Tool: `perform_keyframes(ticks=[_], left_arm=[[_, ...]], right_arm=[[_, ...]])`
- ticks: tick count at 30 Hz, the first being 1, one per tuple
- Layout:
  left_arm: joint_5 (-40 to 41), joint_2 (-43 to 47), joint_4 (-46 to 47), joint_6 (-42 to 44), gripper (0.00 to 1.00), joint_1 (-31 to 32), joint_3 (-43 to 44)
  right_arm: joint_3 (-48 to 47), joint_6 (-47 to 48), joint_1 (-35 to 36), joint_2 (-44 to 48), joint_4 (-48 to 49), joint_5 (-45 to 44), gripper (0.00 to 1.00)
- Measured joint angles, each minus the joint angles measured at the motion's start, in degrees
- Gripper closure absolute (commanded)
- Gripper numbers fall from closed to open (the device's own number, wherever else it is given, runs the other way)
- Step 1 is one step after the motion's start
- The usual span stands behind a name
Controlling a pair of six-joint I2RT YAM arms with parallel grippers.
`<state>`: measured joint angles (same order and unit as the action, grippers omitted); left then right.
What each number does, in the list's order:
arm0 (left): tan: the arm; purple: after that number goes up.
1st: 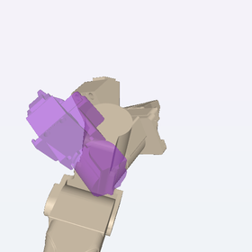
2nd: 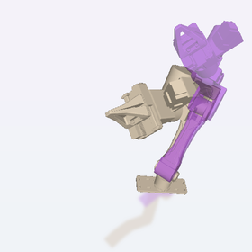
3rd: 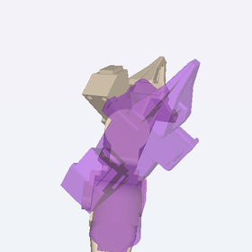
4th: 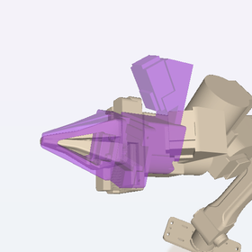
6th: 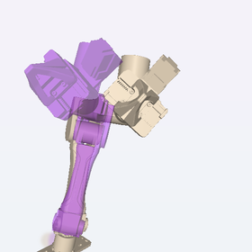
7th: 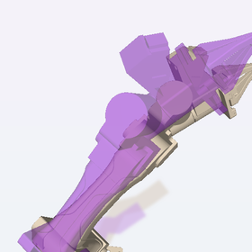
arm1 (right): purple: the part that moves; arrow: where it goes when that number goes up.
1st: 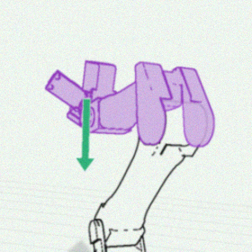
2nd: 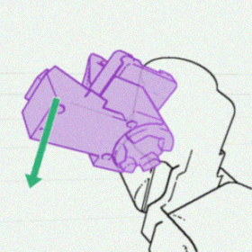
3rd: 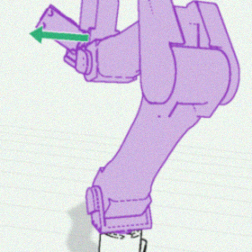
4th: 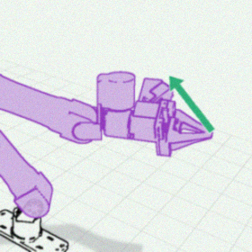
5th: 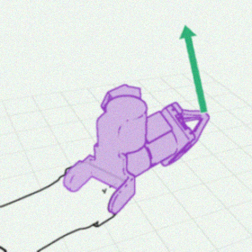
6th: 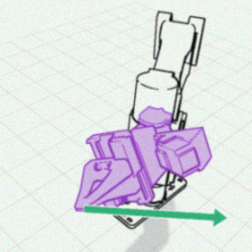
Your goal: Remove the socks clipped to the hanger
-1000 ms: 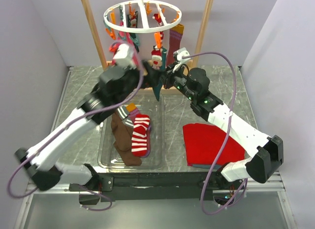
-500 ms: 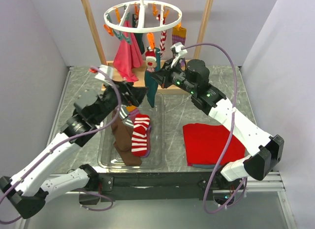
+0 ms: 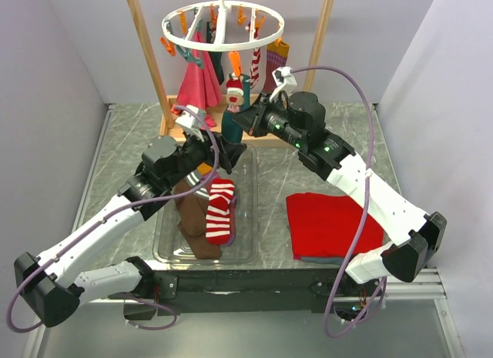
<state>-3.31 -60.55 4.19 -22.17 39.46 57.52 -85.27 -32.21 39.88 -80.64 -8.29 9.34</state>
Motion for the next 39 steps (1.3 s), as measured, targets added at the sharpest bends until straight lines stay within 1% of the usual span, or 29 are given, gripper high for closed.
perform_keyframes(ticks=[3, 5, 6, 8, 9, 11, 14, 15, 16, 17, 18, 19, 22, 23, 25, 26, 27, 28, 29, 30, 31, 32, 34, 35, 39], left_arm=[[0.3, -1.9, 0.2, 0.5, 0.00, 0.0, 1.0], [0.9, -3.2, 0.3, 0.7, 0.06, 0.0, 2.3], [1.2, -3.7, 0.3, 0.8, 0.15, 0.0, 2.7], [2.1, -4.3, 0.2, 1.1, 0.27, 0.0, 3.3], [2.7, -4.4, 0.2, 1.4, 0.37, 0.0, 3.5], [3.7, -4.5, 0.1, 1.5, 0.45, 0.0, 3.7], [4.5, -4.5, -0.1, 1.6, 0.63, 0.0, 3.7], [4.7, -4.6, -0.1, 1.6, 0.74, 0.0, 3.7], [4.8, -4.7, -0.2, 1.5, 0.82, 0.0, 3.8], [4.9, -4.7, -0.3, 1.9, 0.86, 0.0, 3.9], [4.9, -4.8, -0.3, 1.6, 0.97, 0.0, 4.0], [4.9, -4.9, -0.5, 1.6, 0.99, 0.0, 4.2], [5.2, -4.9, -1.0, 1.7, 0.99, 0.0, 4.8], [5.3, -4.9, -1.2, 1.7, 0.99, 0.0, 4.9], [5.4, -4.9, -1.5, 1.7, 0.99, -0.1, 5.2], [5.4, -4.9, -1.5, 1.7, 0.97, -0.1, 5.2], [5.5, -4.9, -1.6, 1.6, 0.93, -0.1, 5.2], [5.5, -4.9, -1.9, 1.6, 0.85, -0.1, 5.2], [5.5, -4.9, -2.3, 1.5, 0.61, -0.1, 5.2], [5.4, -4.9, -2.8, 1.5, 0.47, -0.1, 5.2], [5.2, -4.9, -3.2, 1.7, 0.36, -0.1, 5.2], [4.9, -4.9, -3.7, 1.7, 0.20, -0.1, 5.2], [4.1, -4.6, -4.8, 1.4, 0.12, -0.3, 5.2], [3.4, -4.3, -5.4, 1.2, 0.10, -0.4, 5.1], [0.1, -1.3, -6.3, 0.9, 0.10, -1.5, 5.0]], right_arm=[[0.1, -1.6, 0.6, 0.0, 0.1, -1.2, 0.97], [0.1, -2.2, 0.9, 0.0, 0.0, -1.6, 0.97], [0.1, -2.5, 1.1, 0.0, 0.0, -1.9, 0.97], [0.1, -2.7, 1.4, 0.0, 0.0, -2.5, 0.97], [0.1, -2.7, 1.5, 0.0, 0.0, -2.7, 0.97], [0.1, -2.7, 1.6, 0.0, 0.0, -2.9, 0.96], [0.2, -2.7, 1.7, 0.0, 0.0, -2.9, 0.94], [0.2, -2.7, 1.8, 0.0, -0.1, -3.0, 0.93], [0.2, -2.7, 1.8, 0.0, -0.1, -3.0, 0.89], [0.2, -2.6, 1.9, 0.0, -0.2, -3.0, 0.86], [0.2, -2.6, 1.9, 0.0, -0.2, -3.0, 0.80], [0.2, -2.4, 2.0, 0.0, -0.3, -3.1, 0.68], [0.2, -1.5, 2.1, 0.0, -0.9, -3.2, 0.51], [0.2, -1.1, 2.1, 0.0, -1.2, -3.1, 0.51], [0.4, -0.4, 2.3, 0.0, -1.6, -2.6, 0.51], [0.6, -0.2, 2.4, 0.1, -1.7, -2.4, 0.53], [1.0, 0.0, 2.4, 0.2, -1.5, -2.2, 0.64], [1.5, 0.1, 2.4, 0.3, -1.4, -2.1, 0.71], [2.2, 0.3, 2.4, 0.6, -1.1, -2.1, 0.79], [2.6, 0.6, 2.4, 0.7, -1.1, -2.2, 0.92], [3.2, 0.7, 2.4, 0.9, -0.8, -2.3, 0.97], [3.6, 0.9, 2.4, 1.0, -0.7, -2.4, 1.00], [4.0, 1.3, 2.4, 1.2, -0.3, -2.8, 1.00], [4.0, 1.6, 2.4, 1.2, -0.3, -2.7, 1.00], [4.0, 2.9, 2.4, 1.3, -0.3, -2.7, 1.00]])
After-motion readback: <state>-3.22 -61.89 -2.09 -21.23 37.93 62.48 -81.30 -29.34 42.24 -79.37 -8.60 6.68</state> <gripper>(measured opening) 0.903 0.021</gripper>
